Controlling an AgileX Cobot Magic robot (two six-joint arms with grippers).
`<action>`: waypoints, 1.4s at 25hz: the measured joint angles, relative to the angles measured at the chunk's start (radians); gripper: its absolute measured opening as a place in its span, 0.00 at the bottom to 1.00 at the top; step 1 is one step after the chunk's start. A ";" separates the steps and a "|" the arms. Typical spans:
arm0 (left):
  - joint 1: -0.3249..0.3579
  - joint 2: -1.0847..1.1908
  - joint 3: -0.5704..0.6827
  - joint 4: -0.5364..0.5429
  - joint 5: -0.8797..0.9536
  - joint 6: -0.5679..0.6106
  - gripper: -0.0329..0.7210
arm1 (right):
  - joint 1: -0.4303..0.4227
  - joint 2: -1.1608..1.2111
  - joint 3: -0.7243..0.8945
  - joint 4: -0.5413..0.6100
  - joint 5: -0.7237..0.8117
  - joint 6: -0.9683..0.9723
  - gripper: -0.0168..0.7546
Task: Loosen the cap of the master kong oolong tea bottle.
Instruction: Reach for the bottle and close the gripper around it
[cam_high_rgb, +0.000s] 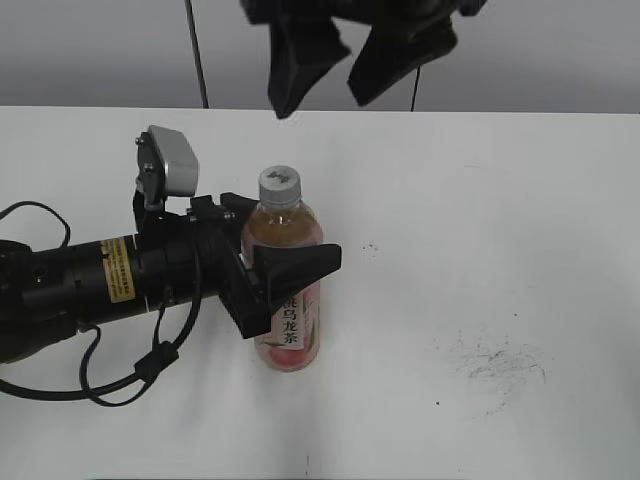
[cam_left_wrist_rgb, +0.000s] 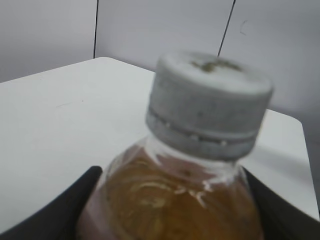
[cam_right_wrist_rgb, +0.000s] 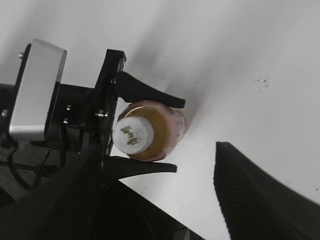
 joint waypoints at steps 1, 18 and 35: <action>0.000 0.000 0.000 0.000 0.000 0.000 0.64 | 0.010 0.015 0.000 -0.001 0.000 0.014 0.70; 0.000 0.000 0.000 0.000 0.000 0.000 0.64 | 0.020 0.131 0.000 0.066 0.005 0.039 0.70; 0.000 0.000 0.000 0.000 0.000 0.000 0.64 | 0.112 0.149 -0.010 -0.078 0.006 0.040 0.69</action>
